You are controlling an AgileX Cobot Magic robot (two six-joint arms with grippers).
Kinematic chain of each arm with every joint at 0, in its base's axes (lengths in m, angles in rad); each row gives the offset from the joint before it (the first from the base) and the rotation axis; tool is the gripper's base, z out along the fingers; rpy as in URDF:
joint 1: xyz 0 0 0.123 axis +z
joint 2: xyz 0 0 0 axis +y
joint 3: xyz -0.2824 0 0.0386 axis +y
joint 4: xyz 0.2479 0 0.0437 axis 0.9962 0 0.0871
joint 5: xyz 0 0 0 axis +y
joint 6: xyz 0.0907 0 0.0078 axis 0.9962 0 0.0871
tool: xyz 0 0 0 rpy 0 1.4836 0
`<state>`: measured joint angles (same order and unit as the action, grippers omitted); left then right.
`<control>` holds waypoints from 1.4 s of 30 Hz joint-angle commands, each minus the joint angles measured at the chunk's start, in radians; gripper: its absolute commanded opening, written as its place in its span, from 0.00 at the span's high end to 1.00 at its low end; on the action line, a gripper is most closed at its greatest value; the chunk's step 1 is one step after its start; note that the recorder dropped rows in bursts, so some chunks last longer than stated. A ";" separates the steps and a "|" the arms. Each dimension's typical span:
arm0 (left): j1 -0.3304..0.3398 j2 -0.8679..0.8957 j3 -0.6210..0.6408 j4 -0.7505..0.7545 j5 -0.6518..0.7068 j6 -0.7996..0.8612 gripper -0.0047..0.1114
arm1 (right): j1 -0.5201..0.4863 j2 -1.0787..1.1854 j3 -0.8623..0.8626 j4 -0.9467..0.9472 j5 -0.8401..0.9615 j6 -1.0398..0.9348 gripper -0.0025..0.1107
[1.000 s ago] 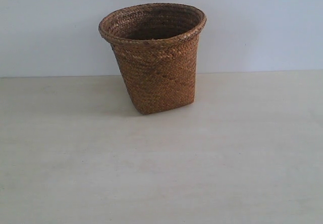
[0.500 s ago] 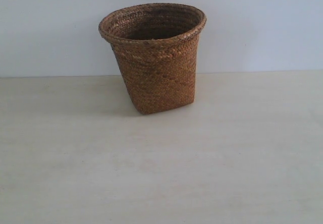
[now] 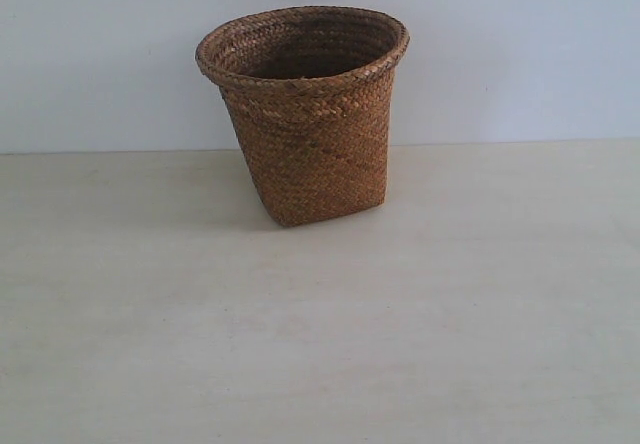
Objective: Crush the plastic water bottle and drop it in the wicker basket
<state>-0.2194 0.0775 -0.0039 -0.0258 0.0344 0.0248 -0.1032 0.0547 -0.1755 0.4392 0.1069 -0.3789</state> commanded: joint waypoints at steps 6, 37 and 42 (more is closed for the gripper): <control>0.077 -0.077 0.004 -0.008 0.121 0.001 0.92 | -0.004 -0.003 0.003 0.002 -0.013 0.003 0.98; 0.165 -0.077 0.004 -0.009 0.259 -0.011 0.92 | -0.004 -0.003 0.003 0.002 -0.013 0.003 0.98; 0.165 -0.077 0.004 -0.009 0.259 -0.011 0.92 | -0.004 -0.003 0.003 0.002 -0.013 0.003 0.98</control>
<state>-0.0592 0.0028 -0.0039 -0.0258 0.2924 0.0208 -0.1032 0.0533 -0.1755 0.4392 0.1050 -0.3770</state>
